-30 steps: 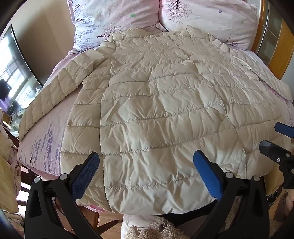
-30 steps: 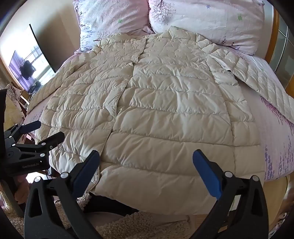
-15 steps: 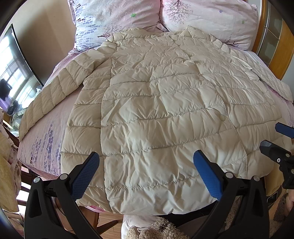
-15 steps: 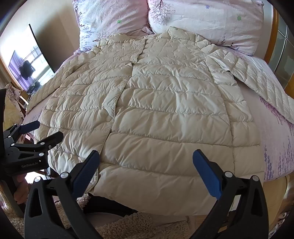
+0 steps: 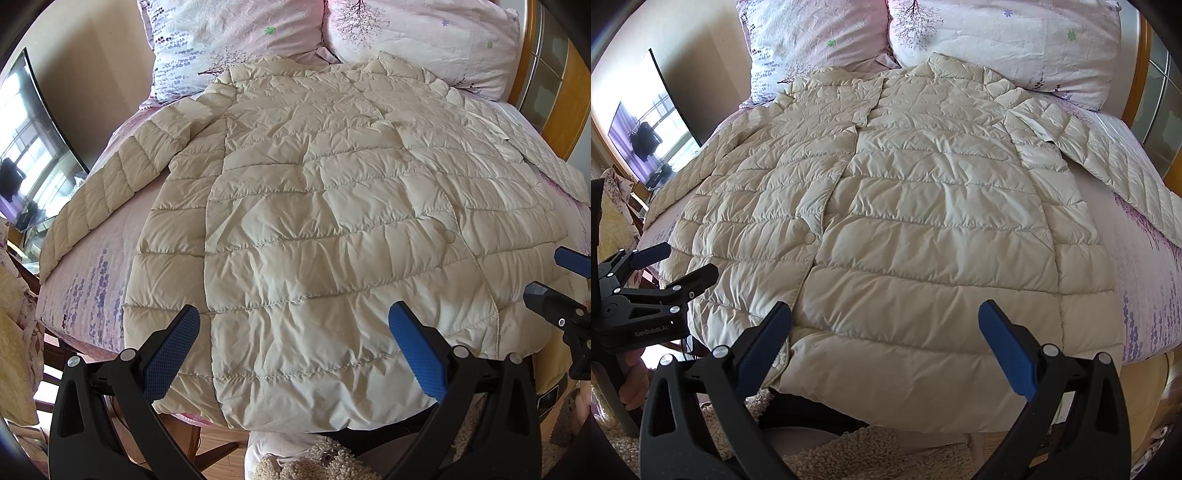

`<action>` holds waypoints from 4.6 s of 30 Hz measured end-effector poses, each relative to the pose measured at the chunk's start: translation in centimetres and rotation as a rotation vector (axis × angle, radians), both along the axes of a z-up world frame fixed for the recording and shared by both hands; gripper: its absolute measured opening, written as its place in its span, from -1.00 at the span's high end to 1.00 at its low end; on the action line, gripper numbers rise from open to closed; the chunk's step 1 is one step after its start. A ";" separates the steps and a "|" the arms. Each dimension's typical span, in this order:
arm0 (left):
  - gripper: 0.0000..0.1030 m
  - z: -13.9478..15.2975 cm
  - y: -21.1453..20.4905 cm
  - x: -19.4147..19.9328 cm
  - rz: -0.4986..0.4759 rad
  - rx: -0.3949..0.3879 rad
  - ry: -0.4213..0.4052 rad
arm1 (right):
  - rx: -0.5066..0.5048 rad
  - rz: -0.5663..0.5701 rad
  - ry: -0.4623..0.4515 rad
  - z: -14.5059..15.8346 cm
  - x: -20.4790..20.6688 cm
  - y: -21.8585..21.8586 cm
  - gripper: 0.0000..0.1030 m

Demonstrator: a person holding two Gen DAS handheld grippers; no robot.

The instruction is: Fold large clothes

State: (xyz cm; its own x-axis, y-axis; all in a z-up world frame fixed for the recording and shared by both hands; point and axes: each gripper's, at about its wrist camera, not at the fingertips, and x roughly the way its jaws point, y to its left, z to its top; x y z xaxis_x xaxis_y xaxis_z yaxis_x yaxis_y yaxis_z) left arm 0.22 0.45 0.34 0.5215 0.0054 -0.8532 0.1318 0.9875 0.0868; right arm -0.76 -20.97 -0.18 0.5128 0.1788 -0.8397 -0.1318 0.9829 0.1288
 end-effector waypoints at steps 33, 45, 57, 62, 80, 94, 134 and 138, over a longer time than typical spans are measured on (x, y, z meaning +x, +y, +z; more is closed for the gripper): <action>-0.97 -0.2 0.9 0.3 0.003 0.002 -0.002 | 0.011 -0.002 0.005 -0.5 0.3 0.0 -0.97; -0.97 0.1 1.0 0.1 0.003 0.012 -0.019 | 0.044 -0.012 -0.003 -0.6 0.5 -0.2 -0.97; -0.97 -0.1 1.9 3.0 -0.031 -0.087 0.059 | 0.206 -0.033 -0.084 -0.3 2.3 -2.9 -0.97; -0.97 1.2 2.4 5.2 -0.045 -0.099 0.015 | 0.373 -0.170 -0.148 0.2 4.5 -8.4 -0.97; -0.97 2.5 3.6 14.4 -0.138 -0.407 -0.041 | 0.782 -1.185 -0.194 -6.7 2.4 -39.7 0.03; -0.97 2.1 3.2 17.1 -0.136 -0.436 -0.070 | 0.639 -1.317 -0.258 -6.1 2.5 -44.9 0.81; -0.76 -2.9 -3.9 22.8 -0.131 -1.054 0.299 | 0.424 -0.007 -0.008 -0.3 17.1 -3.3 -0.39; -0.66 -3.0 -5.3 23.2 -0.121 -1.027 0.307 | 0.640 -0.151 0.055 -1.0 16.1 -8.3 -0.40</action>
